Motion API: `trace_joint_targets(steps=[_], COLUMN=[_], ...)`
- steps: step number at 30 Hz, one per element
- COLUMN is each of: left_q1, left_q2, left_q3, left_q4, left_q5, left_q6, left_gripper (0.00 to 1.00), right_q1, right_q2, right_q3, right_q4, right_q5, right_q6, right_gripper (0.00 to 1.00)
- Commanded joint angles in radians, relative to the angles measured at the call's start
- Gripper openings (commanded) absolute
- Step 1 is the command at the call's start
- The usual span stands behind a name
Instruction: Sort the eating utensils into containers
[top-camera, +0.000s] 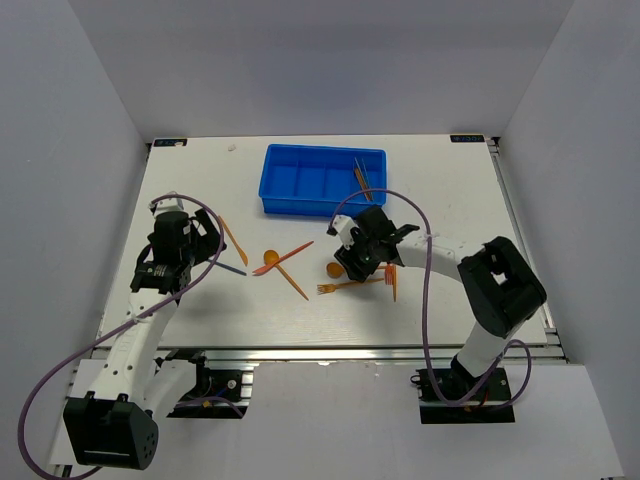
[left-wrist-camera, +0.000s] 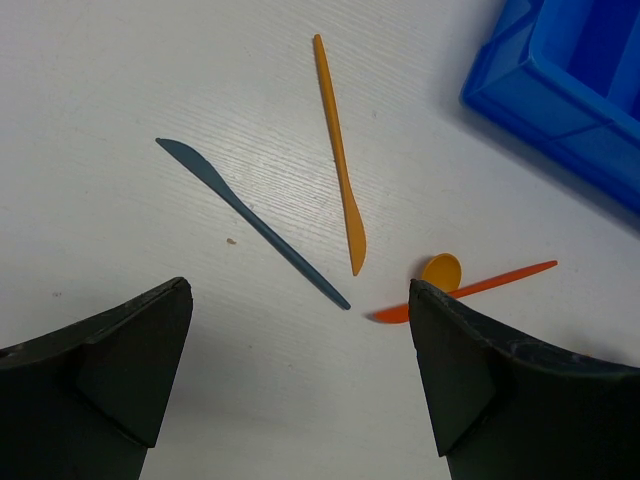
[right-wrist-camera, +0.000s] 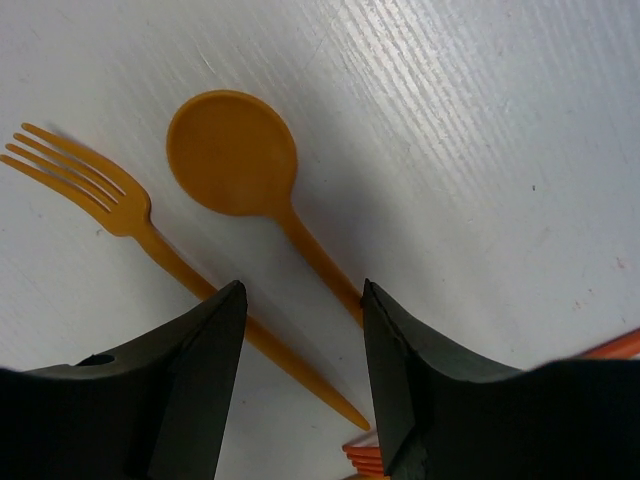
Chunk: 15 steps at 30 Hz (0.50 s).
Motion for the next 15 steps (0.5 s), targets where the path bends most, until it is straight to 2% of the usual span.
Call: trace_joint_targets(steps=[1, 9, 11, 13, 14, 15], left_q1=[-0.008, -0.009, -0.009, -0.009, -0.011, -0.011], left_q2=[-0.021, -0.021, -0.021, -0.021, -0.021, -0.021], left_q3=[-0.003, -0.003, -0.004, -0.003, -0.003, -0.003], left_q4=[0.016, 0.016, 0.016, 0.016, 0.017, 0.016], left_q5=[0.015, 0.017, 0.018, 0.017, 0.017, 0.017], left_q6=[0.008, 0.008, 0.008, 0.008, 0.008, 0.008], left_gripper=[0.98, 0.98, 0.98, 0.98, 0.98, 0.98], right_q1=[0.009, 0.013, 0.016, 0.026, 0.029, 0.036], right_q2=[0.018, 0.123, 0.136, 0.149, 0.153, 0.156], right_q3=[0.029, 0.067, 0.066, 0.069, 0.074, 0.084], right_q4=[0.001, 0.05, 0.079, 0.102, 0.107, 0.113], right_q5=[0.025, 0.101, 0.124, 0.143, 0.153, 0.156], right_q6=[-0.024, -0.032, -0.033, -0.035, -0.035, -0.035], right_gripper=[0.55, 0.42, 0.32, 0.16, 0.16, 0.08])
